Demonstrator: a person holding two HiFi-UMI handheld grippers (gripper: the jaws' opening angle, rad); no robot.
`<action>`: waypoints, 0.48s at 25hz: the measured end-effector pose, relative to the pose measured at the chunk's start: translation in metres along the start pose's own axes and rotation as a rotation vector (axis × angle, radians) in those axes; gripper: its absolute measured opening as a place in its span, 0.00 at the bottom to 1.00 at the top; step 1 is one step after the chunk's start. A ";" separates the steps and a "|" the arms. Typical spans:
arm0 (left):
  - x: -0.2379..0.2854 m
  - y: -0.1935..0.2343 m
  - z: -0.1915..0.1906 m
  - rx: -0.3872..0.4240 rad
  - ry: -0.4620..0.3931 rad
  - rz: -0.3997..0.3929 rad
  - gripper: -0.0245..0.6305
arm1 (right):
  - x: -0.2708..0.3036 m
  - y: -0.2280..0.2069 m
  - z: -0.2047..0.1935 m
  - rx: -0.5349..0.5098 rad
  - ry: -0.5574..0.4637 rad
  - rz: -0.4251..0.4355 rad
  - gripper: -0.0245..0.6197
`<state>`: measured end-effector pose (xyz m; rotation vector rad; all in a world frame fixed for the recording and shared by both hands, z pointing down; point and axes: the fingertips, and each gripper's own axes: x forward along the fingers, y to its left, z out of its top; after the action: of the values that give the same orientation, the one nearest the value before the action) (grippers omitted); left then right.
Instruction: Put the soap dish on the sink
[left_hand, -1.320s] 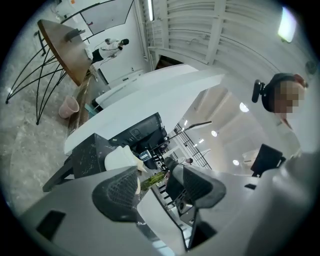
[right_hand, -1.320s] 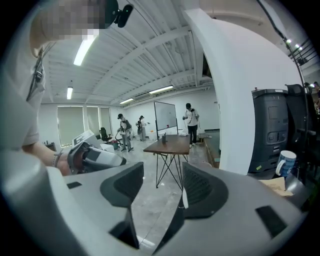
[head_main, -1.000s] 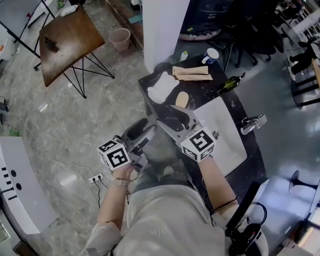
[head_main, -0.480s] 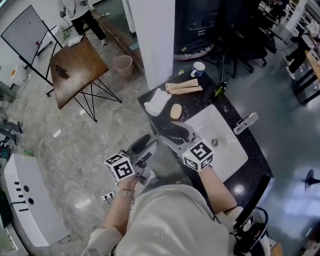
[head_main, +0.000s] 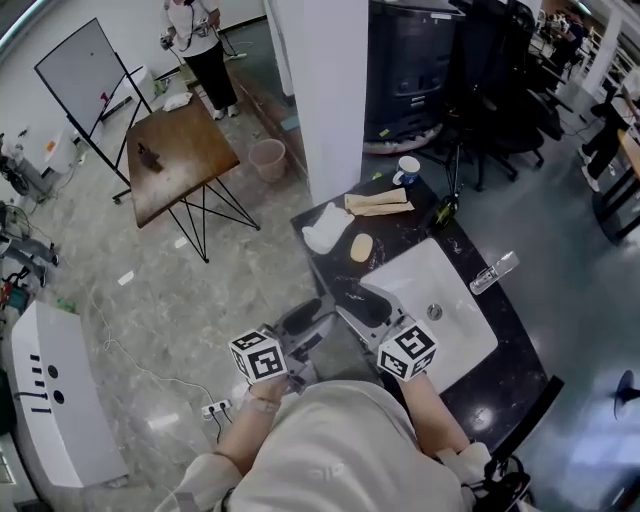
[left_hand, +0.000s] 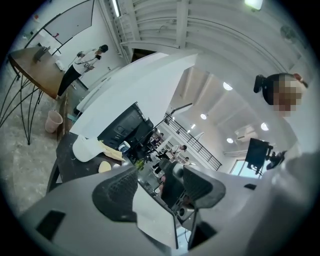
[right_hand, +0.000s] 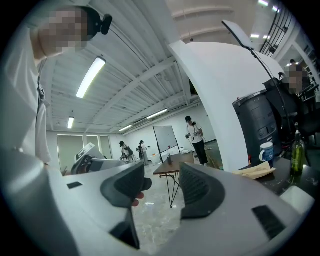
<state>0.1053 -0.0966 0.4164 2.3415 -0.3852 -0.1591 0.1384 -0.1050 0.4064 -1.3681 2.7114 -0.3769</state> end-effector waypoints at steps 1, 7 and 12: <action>-0.002 0.000 -0.003 0.003 0.000 0.006 0.45 | -0.003 0.001 -0.002 0.008 -0.003 -0.001 0.40; -0.018 0.006 -0.009 0.018 -0.049 0.049 0.45 | -0.006 0.013 -0.015 0.028 -0.027 -0.004 0.33; -0.032 0.008 -0.009 0.007 -0.098 0.062 0.36 | -0.004 0.027 -0.019 0.038 -0.048 0.016 0.24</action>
<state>0.0754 -0.0856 0.4287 2.3313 -0.5063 -0.2443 0.1164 -0.0827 0.4179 -1.3271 2.6614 -0.3868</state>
